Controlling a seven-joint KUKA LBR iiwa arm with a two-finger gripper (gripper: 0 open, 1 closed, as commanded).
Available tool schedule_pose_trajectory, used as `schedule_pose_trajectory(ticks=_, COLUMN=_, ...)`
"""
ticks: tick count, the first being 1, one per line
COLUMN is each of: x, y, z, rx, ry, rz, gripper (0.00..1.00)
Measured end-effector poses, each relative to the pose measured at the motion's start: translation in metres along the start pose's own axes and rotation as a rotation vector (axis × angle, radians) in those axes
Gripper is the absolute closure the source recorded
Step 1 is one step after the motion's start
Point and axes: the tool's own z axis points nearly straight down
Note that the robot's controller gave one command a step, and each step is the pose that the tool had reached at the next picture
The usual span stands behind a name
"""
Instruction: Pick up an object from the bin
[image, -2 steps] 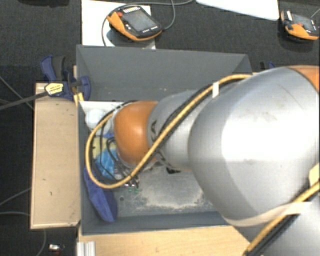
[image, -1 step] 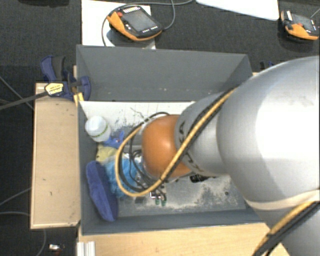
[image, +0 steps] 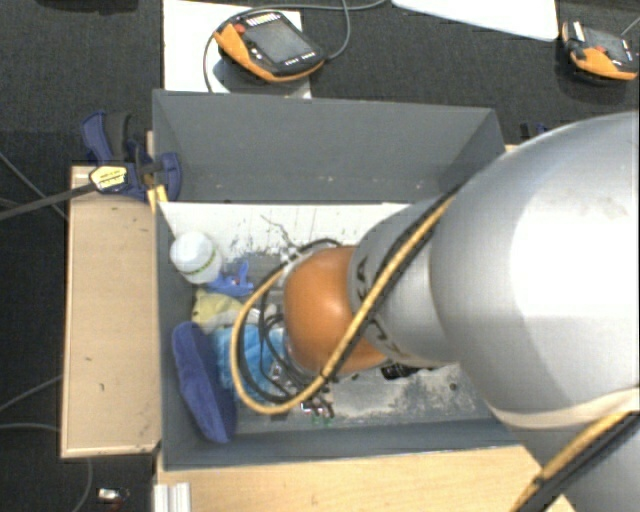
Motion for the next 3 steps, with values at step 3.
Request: schedule_pose_trajectory(ticks=3, x=-0.031, y=-0.107, z=0.000, rx=-0.004, ry=-0.014, rz=0.000, gripper=1.00)
